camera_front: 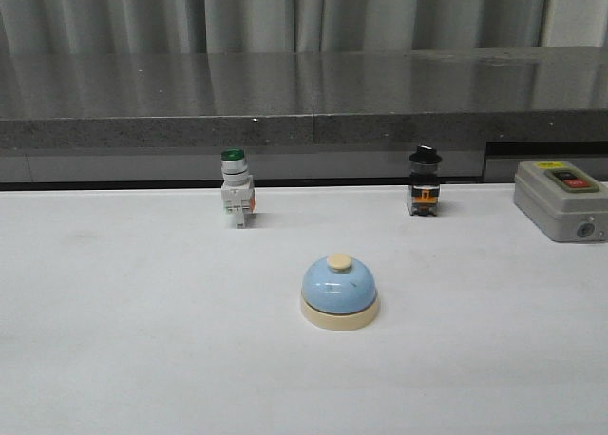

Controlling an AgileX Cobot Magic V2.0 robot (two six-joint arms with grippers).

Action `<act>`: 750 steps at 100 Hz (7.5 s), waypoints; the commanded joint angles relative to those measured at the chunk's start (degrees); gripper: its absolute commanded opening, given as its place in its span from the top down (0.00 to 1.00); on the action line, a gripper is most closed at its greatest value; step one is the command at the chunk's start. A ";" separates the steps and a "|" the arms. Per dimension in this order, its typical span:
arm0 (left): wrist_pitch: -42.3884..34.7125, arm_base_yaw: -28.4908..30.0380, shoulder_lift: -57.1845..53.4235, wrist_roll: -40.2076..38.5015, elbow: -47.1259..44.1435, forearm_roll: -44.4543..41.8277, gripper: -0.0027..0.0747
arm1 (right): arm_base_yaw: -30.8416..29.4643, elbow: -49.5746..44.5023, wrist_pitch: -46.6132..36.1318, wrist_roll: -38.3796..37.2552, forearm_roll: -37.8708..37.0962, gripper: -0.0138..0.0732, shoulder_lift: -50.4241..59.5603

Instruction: Place and press bell with both arms

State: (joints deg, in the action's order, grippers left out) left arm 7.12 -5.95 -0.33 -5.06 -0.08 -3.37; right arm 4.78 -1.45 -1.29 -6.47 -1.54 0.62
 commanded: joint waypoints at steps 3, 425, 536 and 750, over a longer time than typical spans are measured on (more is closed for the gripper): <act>-5.06 0.11 -1.70 -0.50 -2.38 0.20 0.99 | -0.33 0.76 -4.95 0.25 0.11 0.92 0.80; -4.97 0.11 -1.70 -0.50 -2.38 0.20 0.99 | 17.10 65.83 41.45 -5.27 -7.63 0.92 -66.82; -4.97 0.11 -1.70 -0.50 -2.38 0.20 0.99 | 7.59 37.82 37.90 -5.27 -7.79 0.92 -25.69; -4.97 0.11 -1.70 -0.50 -2.38 0.20 0.99 | -3.46 0.74 1.63 8.19 5.51 0.92 1.03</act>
State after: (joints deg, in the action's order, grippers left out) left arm 7.03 -5.95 -0.33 -5.06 -0.08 -3.37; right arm 1.60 -1.50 5.25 1.59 3.66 0.69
